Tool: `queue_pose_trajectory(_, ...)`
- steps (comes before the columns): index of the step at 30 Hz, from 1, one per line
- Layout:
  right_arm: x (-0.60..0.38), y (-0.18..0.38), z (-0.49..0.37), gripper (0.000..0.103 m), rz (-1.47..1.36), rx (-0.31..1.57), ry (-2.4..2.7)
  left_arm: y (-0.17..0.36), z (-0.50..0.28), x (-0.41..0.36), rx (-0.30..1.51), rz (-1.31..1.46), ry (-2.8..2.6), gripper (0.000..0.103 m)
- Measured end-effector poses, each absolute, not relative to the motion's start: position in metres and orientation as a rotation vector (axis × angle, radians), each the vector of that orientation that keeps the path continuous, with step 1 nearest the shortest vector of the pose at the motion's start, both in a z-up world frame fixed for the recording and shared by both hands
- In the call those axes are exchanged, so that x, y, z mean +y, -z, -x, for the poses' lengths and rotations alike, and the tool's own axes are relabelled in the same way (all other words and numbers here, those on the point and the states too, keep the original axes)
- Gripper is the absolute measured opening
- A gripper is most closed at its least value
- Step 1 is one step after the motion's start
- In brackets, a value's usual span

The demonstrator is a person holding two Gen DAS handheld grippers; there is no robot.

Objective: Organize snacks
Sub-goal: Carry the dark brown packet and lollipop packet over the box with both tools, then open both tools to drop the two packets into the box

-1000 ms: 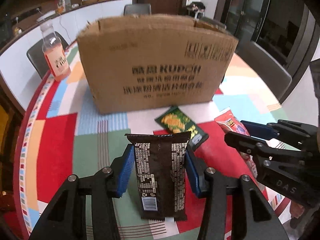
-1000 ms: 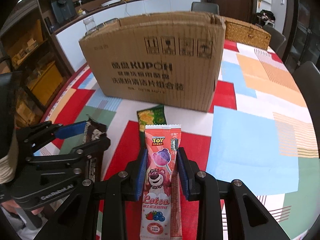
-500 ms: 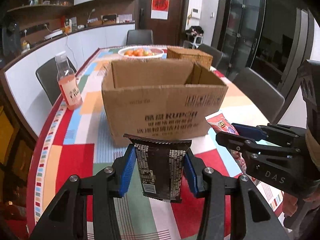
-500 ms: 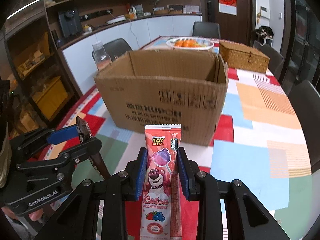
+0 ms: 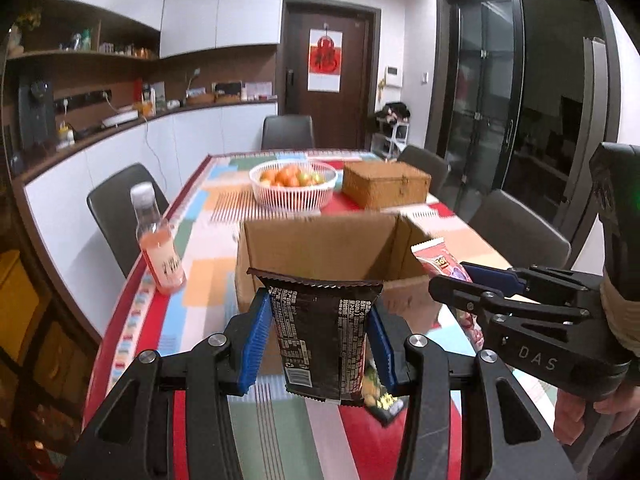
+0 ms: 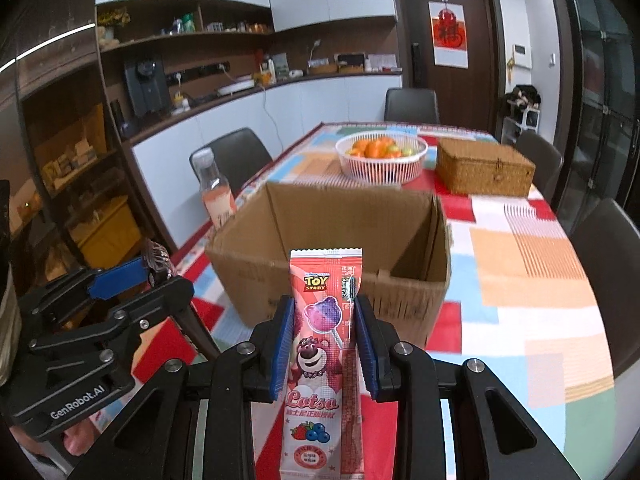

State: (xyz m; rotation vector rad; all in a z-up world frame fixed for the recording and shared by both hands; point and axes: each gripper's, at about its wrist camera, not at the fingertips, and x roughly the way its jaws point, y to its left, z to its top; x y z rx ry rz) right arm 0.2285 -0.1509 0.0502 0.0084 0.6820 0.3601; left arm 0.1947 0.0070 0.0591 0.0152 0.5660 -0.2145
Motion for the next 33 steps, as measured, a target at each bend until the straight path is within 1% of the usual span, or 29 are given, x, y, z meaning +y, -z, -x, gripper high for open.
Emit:
queue_pose_trajectory(8, -0.145, -0.079, -0.26, 0.031, -0.021, 0.619, -0.366, -0.091, -0.226, 0.009, 0.503, -0.035, 0.199, 0.045)
queue_pose_trajectory(17, -0.141, -0.086, -0.306, 0.031, 0.002, 0.633, -0.322, -0.099, -0.272, 0.011, 0.52, -0.071, 0.163, 0.045)
queue_pose_trajectory(23, -0.14, -0.078, -0.338, 0.031, -0.002, 0.672, -0.31, -0.089, -0.307, 0.009, 0.593, -0.08, 0.17, 0.045)
queue_pose_trajectory(33, -0.134, -0.054, -0.374, 0.031, 0.025, 0.756, -0.276, -0.048, -0.347, -0.005, 0.759, -0.109, 0.188, 0.046)
